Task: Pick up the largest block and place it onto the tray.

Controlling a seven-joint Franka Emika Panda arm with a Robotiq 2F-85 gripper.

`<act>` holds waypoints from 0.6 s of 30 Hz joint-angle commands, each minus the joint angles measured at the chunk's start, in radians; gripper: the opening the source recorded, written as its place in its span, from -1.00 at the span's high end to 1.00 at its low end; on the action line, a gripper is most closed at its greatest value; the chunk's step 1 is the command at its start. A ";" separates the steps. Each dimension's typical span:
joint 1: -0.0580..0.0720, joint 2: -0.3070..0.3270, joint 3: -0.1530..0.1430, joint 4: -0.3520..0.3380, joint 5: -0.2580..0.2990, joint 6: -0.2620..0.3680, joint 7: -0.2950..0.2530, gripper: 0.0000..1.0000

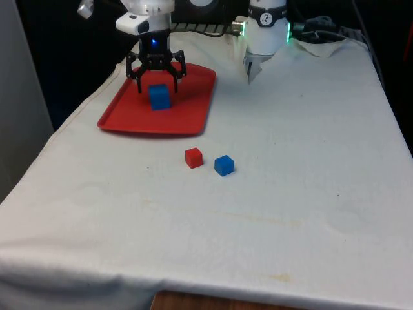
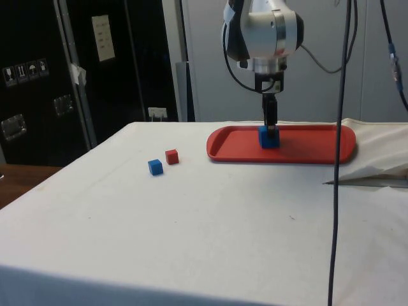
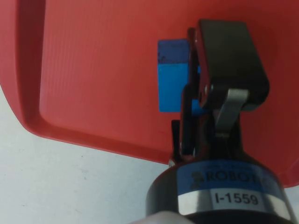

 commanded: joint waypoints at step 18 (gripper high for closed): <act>0.019 -0.014 -0.035 0.009 -0.017 -0.025 0.014 -1.00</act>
